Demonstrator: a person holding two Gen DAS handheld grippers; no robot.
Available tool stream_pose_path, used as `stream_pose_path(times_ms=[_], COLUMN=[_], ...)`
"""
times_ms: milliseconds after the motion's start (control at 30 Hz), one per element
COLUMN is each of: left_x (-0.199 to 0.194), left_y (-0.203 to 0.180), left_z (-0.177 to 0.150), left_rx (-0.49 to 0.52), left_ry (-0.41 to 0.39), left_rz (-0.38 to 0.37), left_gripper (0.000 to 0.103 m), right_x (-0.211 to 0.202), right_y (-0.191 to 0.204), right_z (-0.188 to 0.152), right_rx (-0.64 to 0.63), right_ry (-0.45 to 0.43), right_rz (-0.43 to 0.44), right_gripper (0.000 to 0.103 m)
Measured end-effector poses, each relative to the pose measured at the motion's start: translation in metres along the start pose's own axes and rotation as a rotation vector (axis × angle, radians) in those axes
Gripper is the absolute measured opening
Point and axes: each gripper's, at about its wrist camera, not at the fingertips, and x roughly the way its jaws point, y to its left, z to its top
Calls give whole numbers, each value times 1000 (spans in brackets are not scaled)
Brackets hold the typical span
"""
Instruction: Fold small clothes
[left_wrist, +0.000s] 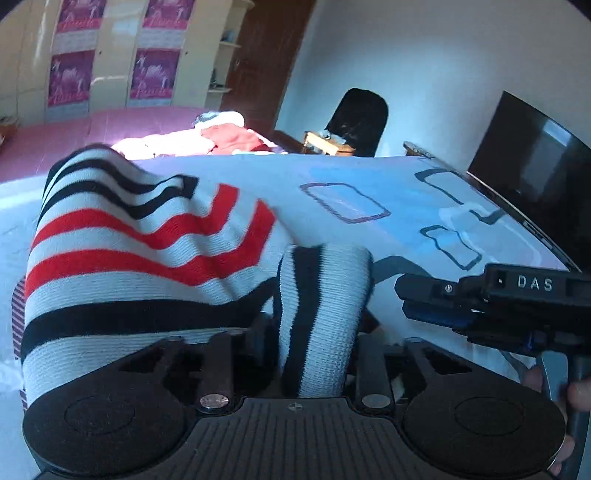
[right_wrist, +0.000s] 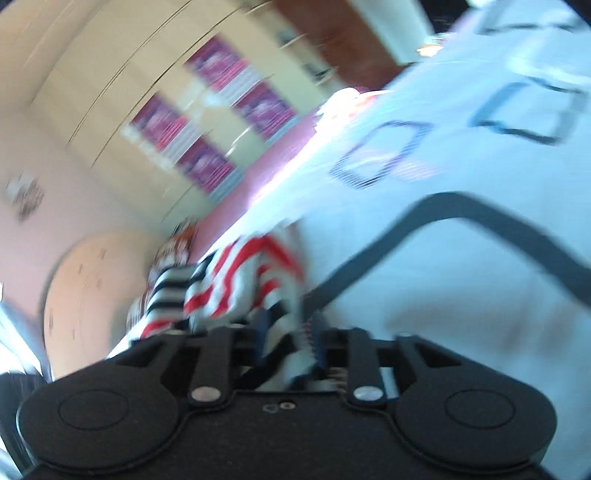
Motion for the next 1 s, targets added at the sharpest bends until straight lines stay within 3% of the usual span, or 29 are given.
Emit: stream_pose_path(times_ms=[33,67,167,233,333,400,467,700,767,833,867,1000], left_x=[-14,-30,-81,-110,-135,-135,-127,-89,-71,-66,-62,-51], left_y=[0,1,11,36,82,107,123,146,147,150,151,156], left_z=[3,5,-2,-14,-33,-42,-49,-46,-38,-32,-30,-21], left_rx=[-32,-50,-76,-155,-248,-322,-368,-476,-479,-476,-468,-464], left_ry=[-22,-53,-135,-193,-219,-198,-175,-166,-167,-162,-152,-124], left_rz=[-59,-80,-22,28,160,205,235,238,244,253,259,259], left_gripper=[69,71,71,71,71,71,71,71,71,71,71,71], right_x=[-8,-15,-24,-22,-12,-2,7,57,65,68,68,56], right_y=[-7,-12,-14,-6,12,25,32,45,47,51,54,69], right_z=[3,5,3,1,-8,-16,-21,-19,-21,-20,-20,-18], right_rx=[26,45,89,86,71,82,95,64,35,-3,-32,-147], right_ry=[-12,-25,-25,11,80,124,159,234,233,223,210,149], right_rz=[8,19,82,134,191,212,225,139,127,123,108,125], right_gripper=[46,57,61,62,64,73,76,75,73,63,29,23])
